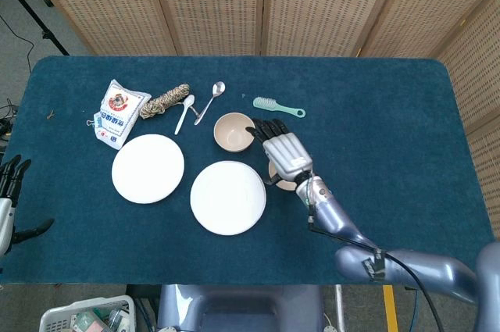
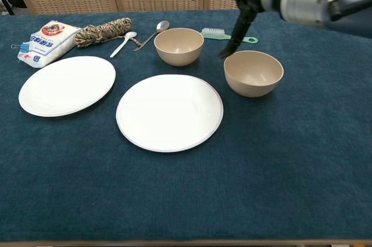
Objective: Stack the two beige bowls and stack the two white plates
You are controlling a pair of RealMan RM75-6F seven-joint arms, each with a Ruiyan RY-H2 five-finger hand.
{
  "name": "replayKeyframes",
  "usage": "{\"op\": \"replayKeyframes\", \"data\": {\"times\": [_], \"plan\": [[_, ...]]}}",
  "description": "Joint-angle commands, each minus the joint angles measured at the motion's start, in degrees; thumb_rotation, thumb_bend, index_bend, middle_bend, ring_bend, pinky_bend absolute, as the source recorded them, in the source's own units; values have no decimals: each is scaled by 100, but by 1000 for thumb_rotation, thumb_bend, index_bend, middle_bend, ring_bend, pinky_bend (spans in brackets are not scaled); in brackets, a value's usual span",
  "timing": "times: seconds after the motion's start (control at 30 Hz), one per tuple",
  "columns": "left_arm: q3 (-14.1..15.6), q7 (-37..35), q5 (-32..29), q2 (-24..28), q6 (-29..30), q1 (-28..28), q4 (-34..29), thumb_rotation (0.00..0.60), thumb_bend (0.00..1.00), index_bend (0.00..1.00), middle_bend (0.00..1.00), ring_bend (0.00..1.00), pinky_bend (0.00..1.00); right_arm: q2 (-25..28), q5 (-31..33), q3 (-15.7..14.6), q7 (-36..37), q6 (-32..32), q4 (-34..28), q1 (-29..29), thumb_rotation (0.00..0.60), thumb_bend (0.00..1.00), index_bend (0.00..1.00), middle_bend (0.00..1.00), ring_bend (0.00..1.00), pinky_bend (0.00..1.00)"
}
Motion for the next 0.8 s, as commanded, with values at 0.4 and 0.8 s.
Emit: {"op": "replayKeyframes", "data": {"times": [0.4, 0.8], "plan": [[-140, -83, -322, 59, -97, -44, 57, 600, 0, 0, 0, 0, 0, -1778, 1679, 191, -1040, 402, 2088, 1306, 600, 0, 191, 0, 0, 0], [-227, -218, -539, 84, -181, -72, 110, 600, 0, 0, 0, 0, 0, -2566, 896, 92, -317, 166, 3561, 1396, 600, 180, 365, 0, 0, 0]]}}
